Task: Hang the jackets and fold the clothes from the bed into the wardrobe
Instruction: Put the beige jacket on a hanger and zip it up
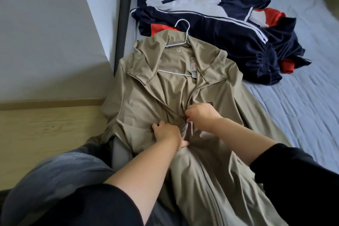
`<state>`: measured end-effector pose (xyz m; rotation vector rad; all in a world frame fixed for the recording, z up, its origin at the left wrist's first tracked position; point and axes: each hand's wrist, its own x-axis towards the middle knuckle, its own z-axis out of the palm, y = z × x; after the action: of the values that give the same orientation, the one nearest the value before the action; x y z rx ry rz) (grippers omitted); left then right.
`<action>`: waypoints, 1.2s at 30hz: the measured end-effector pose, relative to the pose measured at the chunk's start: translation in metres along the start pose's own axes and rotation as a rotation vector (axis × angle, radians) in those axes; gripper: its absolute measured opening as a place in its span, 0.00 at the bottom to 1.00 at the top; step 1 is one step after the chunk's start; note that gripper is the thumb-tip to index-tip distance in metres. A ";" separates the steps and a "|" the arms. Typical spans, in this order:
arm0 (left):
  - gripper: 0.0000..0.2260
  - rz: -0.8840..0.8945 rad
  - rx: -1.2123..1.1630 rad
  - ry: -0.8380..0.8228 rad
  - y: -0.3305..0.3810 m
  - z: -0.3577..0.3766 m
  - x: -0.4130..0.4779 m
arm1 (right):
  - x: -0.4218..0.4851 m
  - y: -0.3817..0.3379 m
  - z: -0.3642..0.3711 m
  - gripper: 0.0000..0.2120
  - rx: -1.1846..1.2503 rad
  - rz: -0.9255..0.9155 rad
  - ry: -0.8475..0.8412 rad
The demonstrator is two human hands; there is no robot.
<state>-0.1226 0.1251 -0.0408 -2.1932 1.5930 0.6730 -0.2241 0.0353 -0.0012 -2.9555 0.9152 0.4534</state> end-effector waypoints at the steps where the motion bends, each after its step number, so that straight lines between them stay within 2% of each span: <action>1: 0.35 0.014 -0.006 0.010 -0.001 0.000 -0.001 | 0.005 0.001 -0.004 0.09 0.007 0.029 -0.004; 6: 0.35 0.063 -0.046 0.024 -0.006 0.000 -0.003 | 0.016 -0.003 -0.013 0.09 0.020 0.113 0.041; 9: 0.34 0.100 -0.135 0.039 -0.012 -0.001 -0.003 | 0.016 -0.008 -0.016 0.07 0.295 0.228 -0.034; 12: 0.32 0.125 -0.437 0.032 -0.017 -0.010 -0.002 | 0.012 -0.004 -0.026 0.07 0.503 0.288 -0.076; 16: 0.22 0.191 -0.867 0.054 -0.016 -0.018 -0.005 | 0.002 0.002 -0.037 0.06 0.535 0.293 -0.056; 18: 0.24 0.217 -0.978 -0.013 -0.016 -0.017 -0.006 | -0.003 0.005 -0.038 0.06 0.557 0.298 -0.057; 23: 0.13 0.205 -1.081 -0.137 -0.026 -0.023 -0.005 | -0.011 0.008 -0.041 0.10 0.631 0.307 -0.022; 27: 0.16 0.172 -1.057 -0.188 -0.032 -0.025 -0.004 | -0.008 0.000 -0.040 0.06 0.474 0.317 0.000; 29: 0.09 0.175 -1.021 -0.205 -0.035 -0.026 -0.006 | -0.001 0.000 -0.048 0.04 0.423 0.342 0.091; 31: 0.23 0.184 -1.003 -0.223 -0.039 -0.025 -0.009 | 0.007 0.001 -0.057 0.04 0.428 0.362 0.156; 32: 0.27 0.189 -1.001 -0.236 -0.040 -0.024 -0.009 | 0.010 0.000 -0.059 0.04 0.437 0.361 0.152; 34: 0.27 0.204 -0.980 -0.220 -0.043 -0.022 -0.009 | 0.013 -0.004 -0.060 0.04 0.465 0.346 0.118; 36: 0.18 0.211 -1.035 -0.172 -0.045 -0.026 -0.007 | 0.013 -0.006 -0.061 0.05 0.505 0.339 0.110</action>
<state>-0.0776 0.1308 -0.0156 -2.4612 1.5661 2.0492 -0.1939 0.0268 0.0530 -2.3953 1.3211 0.0428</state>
